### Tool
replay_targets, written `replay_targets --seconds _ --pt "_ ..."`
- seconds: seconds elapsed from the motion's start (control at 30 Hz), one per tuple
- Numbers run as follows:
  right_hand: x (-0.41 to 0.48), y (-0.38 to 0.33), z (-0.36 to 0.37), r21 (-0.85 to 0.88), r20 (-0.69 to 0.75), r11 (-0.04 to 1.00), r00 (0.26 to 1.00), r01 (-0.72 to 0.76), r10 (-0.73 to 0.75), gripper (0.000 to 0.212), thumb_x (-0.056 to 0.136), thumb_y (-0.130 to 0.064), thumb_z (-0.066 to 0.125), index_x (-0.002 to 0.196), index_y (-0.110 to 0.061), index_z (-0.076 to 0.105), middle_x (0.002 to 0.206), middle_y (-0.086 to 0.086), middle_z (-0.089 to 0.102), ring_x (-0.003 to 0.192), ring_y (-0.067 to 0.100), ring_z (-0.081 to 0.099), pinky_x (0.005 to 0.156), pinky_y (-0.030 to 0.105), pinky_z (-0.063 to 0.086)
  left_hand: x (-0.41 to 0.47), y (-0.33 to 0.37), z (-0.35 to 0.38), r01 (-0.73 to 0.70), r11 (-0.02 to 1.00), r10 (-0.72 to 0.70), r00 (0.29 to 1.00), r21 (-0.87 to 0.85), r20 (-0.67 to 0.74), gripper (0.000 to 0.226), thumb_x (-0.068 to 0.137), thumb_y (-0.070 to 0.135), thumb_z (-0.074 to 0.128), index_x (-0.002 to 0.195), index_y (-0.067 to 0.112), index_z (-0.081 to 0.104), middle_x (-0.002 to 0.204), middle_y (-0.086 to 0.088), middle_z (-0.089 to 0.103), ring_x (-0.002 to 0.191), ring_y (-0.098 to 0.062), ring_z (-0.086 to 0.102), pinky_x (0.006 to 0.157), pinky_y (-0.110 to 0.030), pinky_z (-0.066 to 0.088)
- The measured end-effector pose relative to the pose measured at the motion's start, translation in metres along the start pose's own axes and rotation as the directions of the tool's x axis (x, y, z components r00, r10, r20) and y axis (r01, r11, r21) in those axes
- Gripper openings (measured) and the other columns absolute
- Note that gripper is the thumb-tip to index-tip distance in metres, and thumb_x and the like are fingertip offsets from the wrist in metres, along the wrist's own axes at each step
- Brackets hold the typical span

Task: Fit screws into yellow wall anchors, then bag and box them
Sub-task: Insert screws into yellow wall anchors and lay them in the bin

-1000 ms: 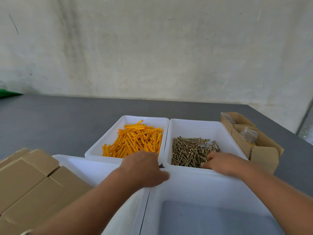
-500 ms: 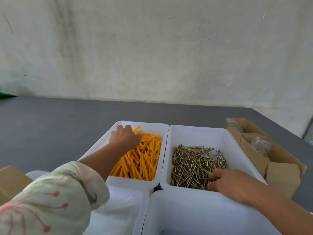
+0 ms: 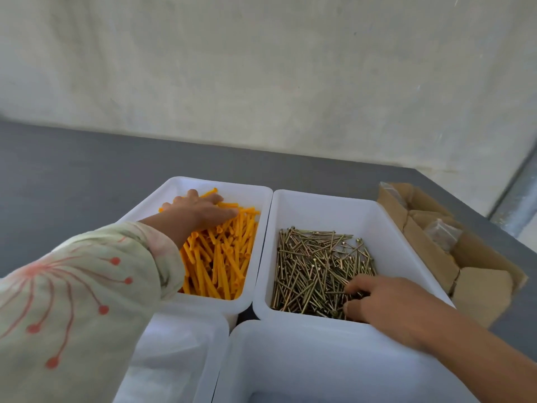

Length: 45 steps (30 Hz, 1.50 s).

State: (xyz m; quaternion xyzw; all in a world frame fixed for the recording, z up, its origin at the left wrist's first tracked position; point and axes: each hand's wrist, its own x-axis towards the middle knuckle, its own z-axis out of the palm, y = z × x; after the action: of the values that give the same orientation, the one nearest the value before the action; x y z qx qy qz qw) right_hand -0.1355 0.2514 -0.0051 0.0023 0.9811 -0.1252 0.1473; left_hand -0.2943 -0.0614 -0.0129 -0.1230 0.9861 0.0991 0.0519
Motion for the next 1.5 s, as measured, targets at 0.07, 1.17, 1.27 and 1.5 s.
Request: replay_targets --seconds 0.07,1.17,1.27,1.5 --pt "0.001 0.0 0.0 -0.011 0.003 1.0 1.0 0.0 0.0 0.028 0.091 -0.05 0.053 0.119 -0.045 0.053 0.095 -0.016 0.046 0.091 0.007 0.049 0.084 0.027 0.046 -0.006 0.002 -0.003 -0.011 1.0 0.011 1.0 0.025 -0.004 0.082 0.061 0.09 0.032 0.136 0.056 0.036 0.147 -0.006 0.029 0.136 -0.045 0.025 0.109 -0.062 0.023" --pt "-0.006 -0.008 -0.001 -0.093 -0.126 0.993 0.988 0.076 -0.088 0.025 0.092 -0.035 0.052 0.082 -0.013 0.059 0.082 0.004 0.057 0.077 0.021 0.053 0.057 0.022 0.038 -0.174 -0.016 0.001 -0.179 0.983 0.179 0.984 0.032 -0.002 0.05 0.092 0.054 0.049 0.14 0.042 0.044 0.145 -0.005 0.037 0.132 -0.031 0.039 0.107 -0.045 0.036" --pt "-0.006 -0.007 -0.002 -0.028 -0.134 0.997 0.988 0.072 -0.075 0.031 0.091 -0.038 0.056 0.071 -0.015 0.051 0.073 0.001 0.05 0.062 0.013 0.044 0.055 0.022 0.037 -0.178 -0.019 0.008 -0.183 0.983 0.182 0.978 -0.003 -0.098 0.046 0.095 0.048 0.043 0.14 0.04 0.045 0.145 -0.004 0.039 0.129 -0.033 0.043 0.102 -0.045 0.04" --pt "-0.02 -0.014 -0.007 -0.293 -0.037 0.917 0.955 0.271 -0.294 0.029 0.105 -0.025 0.035 0.117 -0.014 0.059 0.109 0.001 0.056 0.098 0.015 0.048 0.077 0.031 0.037 -0.19 -0.024 0.013 -0.277 0.96 0.264 0.936 -0.027 -0.231 0.039 0.101 0.034 0.038 0.136 0.027 0.052 0.138 -0.006 0.046 0.124 -0.027 0.047 0.094 -0.035 0.037"
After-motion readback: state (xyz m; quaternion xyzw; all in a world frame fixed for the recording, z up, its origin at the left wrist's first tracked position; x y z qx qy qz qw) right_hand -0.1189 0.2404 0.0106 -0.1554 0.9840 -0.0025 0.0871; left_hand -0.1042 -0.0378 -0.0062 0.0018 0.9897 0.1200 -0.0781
